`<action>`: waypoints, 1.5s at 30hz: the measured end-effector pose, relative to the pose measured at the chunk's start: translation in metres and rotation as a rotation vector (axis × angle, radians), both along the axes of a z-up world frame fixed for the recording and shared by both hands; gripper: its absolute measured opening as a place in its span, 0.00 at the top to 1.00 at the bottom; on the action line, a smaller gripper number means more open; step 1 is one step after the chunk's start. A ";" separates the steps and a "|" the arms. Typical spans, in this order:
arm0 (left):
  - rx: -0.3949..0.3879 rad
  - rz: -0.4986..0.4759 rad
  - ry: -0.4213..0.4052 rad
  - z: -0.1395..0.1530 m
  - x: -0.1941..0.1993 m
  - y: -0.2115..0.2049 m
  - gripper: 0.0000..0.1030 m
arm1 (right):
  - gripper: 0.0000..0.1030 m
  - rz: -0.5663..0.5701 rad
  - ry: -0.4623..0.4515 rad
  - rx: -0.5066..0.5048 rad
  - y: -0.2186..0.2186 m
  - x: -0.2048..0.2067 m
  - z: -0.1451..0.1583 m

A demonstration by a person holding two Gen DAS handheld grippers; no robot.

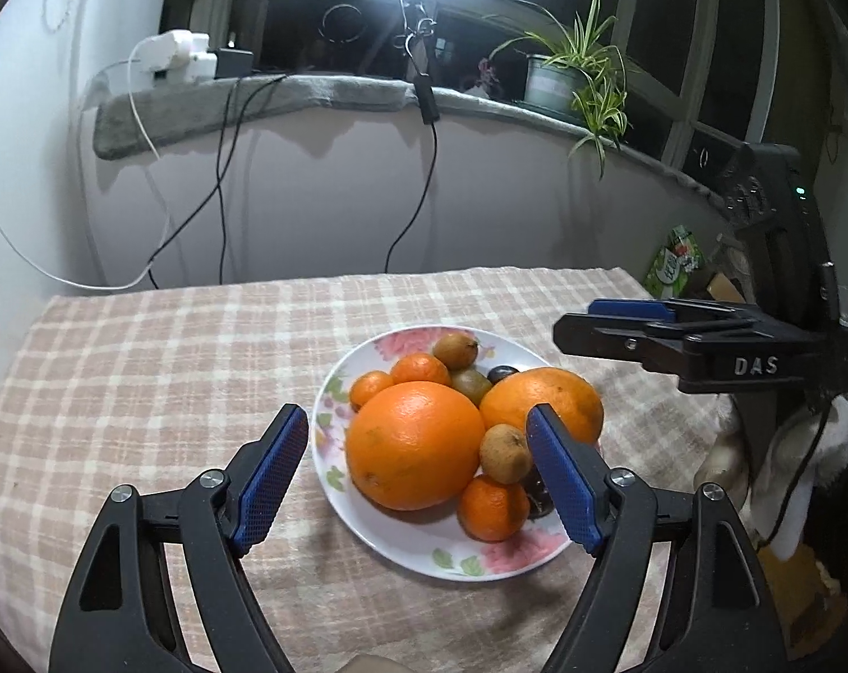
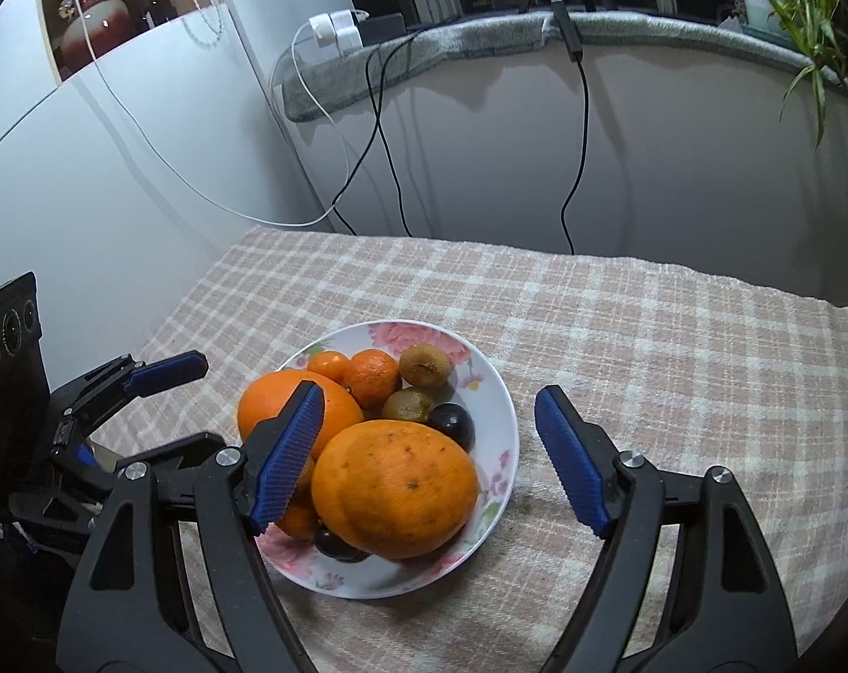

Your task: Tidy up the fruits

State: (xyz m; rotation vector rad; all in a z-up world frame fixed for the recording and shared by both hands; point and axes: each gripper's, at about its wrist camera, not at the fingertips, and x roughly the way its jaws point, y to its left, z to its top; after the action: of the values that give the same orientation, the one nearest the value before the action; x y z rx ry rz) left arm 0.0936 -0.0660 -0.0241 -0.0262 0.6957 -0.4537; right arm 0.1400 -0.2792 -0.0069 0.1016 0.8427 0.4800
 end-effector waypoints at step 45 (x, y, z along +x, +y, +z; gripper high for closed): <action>0.062 0.133 -0.019 0.009 -0.044 0.010 0.21 | 0.00 -0.279 -0.205 -0.142 0.006 -0.090 0.022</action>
State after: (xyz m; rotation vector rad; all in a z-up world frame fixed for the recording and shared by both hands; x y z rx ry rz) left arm 0.0494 -0.0555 -0.0152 -0.0101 0.6842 -0.3042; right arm 0.0499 -0.2736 0.0153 0.0373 0.6463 0.1643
